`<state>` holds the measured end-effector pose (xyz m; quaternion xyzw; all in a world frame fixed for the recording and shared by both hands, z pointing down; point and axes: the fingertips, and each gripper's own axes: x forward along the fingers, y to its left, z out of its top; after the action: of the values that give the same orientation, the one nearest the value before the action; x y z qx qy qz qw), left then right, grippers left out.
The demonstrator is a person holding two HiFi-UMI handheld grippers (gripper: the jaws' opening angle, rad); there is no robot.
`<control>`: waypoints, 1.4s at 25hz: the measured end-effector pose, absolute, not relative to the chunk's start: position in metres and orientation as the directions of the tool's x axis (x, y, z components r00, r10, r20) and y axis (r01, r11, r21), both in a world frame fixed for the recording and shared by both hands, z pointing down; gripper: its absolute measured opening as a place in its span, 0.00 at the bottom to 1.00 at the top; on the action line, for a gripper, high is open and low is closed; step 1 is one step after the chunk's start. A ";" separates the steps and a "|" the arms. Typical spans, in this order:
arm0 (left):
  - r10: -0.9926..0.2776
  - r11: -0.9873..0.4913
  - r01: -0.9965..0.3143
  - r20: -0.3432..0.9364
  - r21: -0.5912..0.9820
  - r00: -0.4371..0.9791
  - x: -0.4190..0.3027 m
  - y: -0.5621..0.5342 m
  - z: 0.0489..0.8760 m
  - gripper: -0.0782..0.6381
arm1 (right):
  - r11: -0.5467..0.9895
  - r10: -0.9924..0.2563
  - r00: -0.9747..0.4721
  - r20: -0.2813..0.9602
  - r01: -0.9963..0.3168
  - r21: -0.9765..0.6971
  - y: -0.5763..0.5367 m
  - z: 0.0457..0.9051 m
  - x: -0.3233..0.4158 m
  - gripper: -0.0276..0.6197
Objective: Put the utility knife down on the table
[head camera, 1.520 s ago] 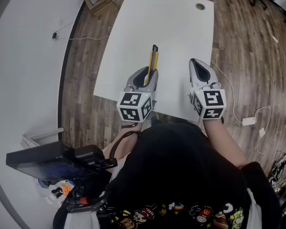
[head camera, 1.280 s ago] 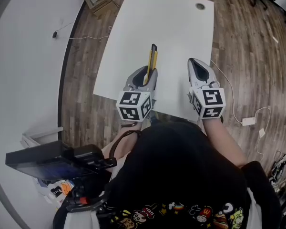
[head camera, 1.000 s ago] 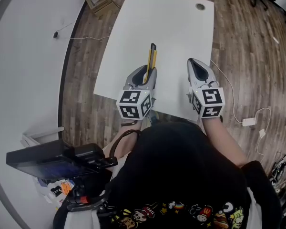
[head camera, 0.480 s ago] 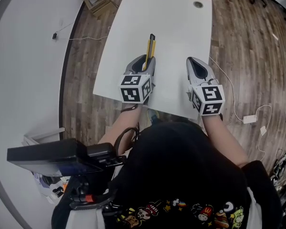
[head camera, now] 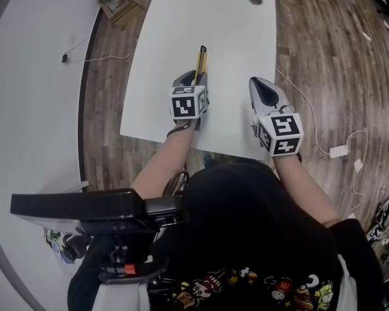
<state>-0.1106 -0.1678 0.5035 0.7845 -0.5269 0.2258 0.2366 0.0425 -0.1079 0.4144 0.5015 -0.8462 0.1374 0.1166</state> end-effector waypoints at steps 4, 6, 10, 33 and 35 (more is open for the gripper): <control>-0.676 -0.351 -0.930 0.657 0.110 0.333 -0.106 -0.175 0.531 0.27 | 0.446 -0.819 -0.459 0.346 -0.887 -0.121 -0.115 0.420 0.050 0.08; -0.650 -0.370 -0.924 0.684 0.098 0.332 -0.102 -0.179 0.543 0.27 | 0.442 -0.818 -0.456 0.352 -0.888 -0.125 -0.118 0.423 0.053 0.08; -0.606 -0.401 -0.912 0.720 0.089 0.337 -0.095 -0.187 0.560 0.27 | 0.437 -0.814 -0.454 0.362 -0.889 -0.133 -0.125 0.430 0.054 0.08; -0.440 -0.655 -0.756 0.805 0.016 0.398 -0.053 -0.198 0.609 0.27 | 0.410 -0.808 -0.442 0.389 -0.897 -0.166 -0.143 0.450 0.068 0.08; -0.430 -0.656 -0.755 0.810 0.022 0.398 -0.052 -0.198 0.610 0.27 | 0.408 -0.808 -0.441 0.392 -0.897 -0.168 -0.145 0.450 0.069 0.08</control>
<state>-0.0517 -0.1984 0.6105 0.8122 -0.3646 0.4101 0.1979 0.0693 -0.1451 0.4502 0.5138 -0.8297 0.1790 0.1251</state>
